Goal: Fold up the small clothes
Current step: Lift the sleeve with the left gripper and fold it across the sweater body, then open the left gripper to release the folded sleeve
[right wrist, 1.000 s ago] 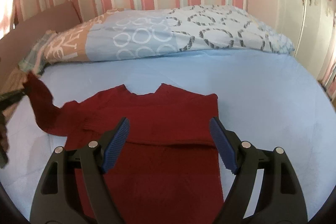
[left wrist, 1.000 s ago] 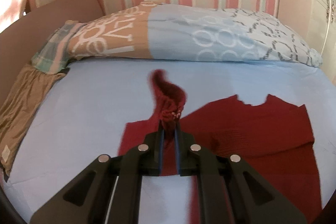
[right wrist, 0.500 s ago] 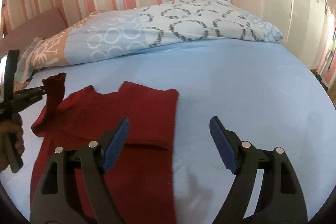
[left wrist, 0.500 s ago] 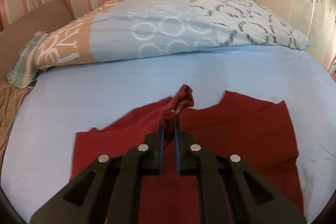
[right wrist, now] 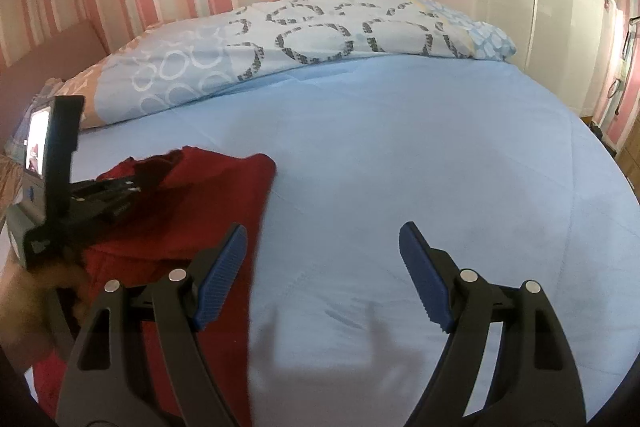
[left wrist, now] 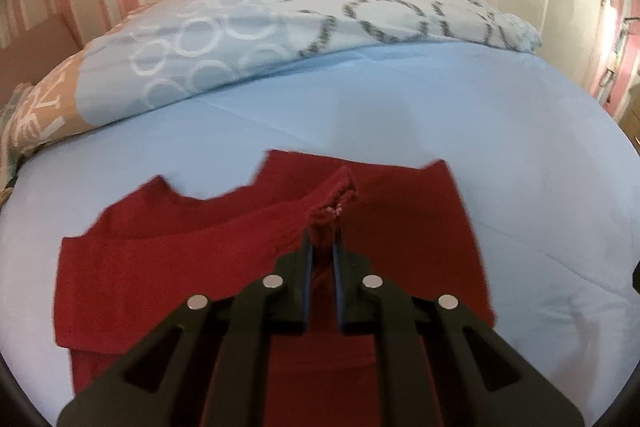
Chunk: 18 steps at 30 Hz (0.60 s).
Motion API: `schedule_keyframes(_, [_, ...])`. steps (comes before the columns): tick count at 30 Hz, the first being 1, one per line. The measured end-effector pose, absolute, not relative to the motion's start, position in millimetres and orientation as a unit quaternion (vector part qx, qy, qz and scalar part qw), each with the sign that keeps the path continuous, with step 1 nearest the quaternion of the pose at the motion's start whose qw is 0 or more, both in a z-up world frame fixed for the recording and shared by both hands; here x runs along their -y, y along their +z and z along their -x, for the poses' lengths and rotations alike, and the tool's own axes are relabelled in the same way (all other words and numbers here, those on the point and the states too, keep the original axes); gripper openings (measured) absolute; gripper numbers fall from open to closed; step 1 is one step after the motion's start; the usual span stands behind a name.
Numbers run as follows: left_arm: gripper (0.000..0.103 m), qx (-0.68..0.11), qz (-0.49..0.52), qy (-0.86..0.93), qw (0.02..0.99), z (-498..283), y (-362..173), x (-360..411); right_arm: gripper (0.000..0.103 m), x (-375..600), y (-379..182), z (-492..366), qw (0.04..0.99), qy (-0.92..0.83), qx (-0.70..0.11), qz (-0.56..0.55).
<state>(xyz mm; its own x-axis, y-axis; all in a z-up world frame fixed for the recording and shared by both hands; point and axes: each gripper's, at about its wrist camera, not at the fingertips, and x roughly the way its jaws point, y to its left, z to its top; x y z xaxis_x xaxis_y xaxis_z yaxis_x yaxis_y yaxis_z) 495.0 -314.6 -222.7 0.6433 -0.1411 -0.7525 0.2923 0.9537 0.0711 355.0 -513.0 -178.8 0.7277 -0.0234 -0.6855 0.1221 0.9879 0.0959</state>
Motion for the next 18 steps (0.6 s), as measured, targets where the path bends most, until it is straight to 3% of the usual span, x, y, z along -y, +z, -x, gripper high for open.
schedule_keyframes(8, [0.008, -0.411, -0.119, -0.162, 0.889, -481.4, -245.5, 345.8, 0.079, 518.1, -187.5, -358.6, 0.925, -0.041, -0.371, -0.068])
schedule_keyframes(11, [0.013, -0.432, -0.132, -0.172, 0.876, -480.0, -262.2, 349.4, 0.079, 515.8, -188.8, -360.2, 0.924, -0.038, -0.374, -0.066])
schedule_keyframes(13, [0.029, -0.426, -0.110, -0.181, 0.880, -474.6, -258.3, 345.1, 0.079, 512.2, -189.4, -361.4, 0.924, -0.036, -0.376, -0.064])
schedule_keyframes(14, [0.057, -0.422, -0.095, -0.188, 0.882, -470.8, -253.6, 342.0, 0.079, 510.2, -189.3, -362.1, 0.924, -0.036, -0.376, -0.062])
schedule_keyframes(15, [0.078, -0.409, -0.084, -0.187, 0.889, -465.8, -246.8, 338.5, 0.079, 508.3, -189.1, -363.0, 0.924, -0.037, -0.376, -0.059])
schedule_keyframes(18, [0.082, -0.382, -0.065, -0.184, 0.903, -455.5, -229.1, 323.9, 0.080, 502.4, -187.3, -365.3, 0.924, -0.037, -0.376, -0.057])
